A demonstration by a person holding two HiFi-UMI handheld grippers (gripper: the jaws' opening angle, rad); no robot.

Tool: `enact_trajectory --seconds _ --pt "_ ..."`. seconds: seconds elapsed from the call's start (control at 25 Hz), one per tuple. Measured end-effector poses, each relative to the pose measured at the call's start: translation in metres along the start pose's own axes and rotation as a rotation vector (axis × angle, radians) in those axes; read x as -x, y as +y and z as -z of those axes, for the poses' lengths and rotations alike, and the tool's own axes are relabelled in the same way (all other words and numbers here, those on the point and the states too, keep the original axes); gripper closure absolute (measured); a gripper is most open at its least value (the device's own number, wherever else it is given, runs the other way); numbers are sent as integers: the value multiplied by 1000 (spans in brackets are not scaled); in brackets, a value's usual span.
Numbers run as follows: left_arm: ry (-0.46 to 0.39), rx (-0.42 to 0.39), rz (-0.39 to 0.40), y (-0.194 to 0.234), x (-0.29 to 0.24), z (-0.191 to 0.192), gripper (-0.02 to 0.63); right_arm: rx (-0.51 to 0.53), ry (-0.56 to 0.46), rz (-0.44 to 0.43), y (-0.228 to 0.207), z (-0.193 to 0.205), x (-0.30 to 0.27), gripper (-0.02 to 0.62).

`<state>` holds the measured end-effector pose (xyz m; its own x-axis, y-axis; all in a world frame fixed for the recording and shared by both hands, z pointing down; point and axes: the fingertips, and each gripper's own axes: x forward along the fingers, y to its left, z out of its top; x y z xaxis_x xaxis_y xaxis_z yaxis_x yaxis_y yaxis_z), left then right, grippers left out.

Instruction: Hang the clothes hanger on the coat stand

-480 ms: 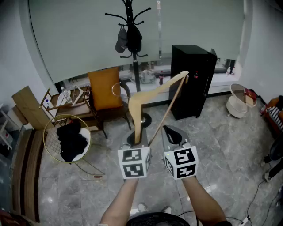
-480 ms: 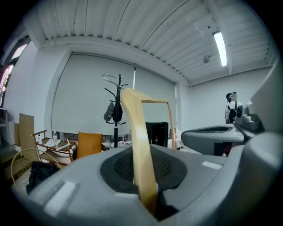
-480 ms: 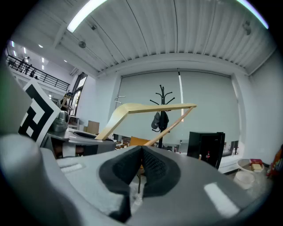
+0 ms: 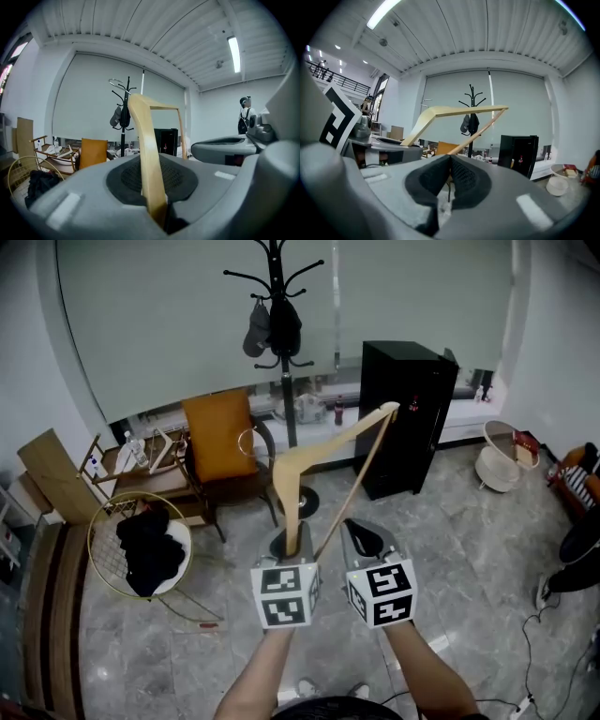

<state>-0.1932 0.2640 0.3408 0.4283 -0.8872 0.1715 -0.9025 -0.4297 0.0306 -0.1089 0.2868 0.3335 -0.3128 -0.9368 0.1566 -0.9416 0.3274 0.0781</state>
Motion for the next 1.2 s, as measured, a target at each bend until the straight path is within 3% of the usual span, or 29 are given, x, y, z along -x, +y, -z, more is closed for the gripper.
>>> enact_trajectory --seconds 0.24,0.56,0.8,1.2 --pt "14 9 27 21 -8 3 565 -60 6 19 10 -1 -15 594" --pt "22 20 40 28 -22 7 565 -27 23 29 11 -1 -30 594" --pt "35 15 29 23 -43 9 565 -33 25 -23 1 4 -44 594" --pt "51 -7 -31 4 -128 -1 565 -17 0 -52 -81 4 -96 592"
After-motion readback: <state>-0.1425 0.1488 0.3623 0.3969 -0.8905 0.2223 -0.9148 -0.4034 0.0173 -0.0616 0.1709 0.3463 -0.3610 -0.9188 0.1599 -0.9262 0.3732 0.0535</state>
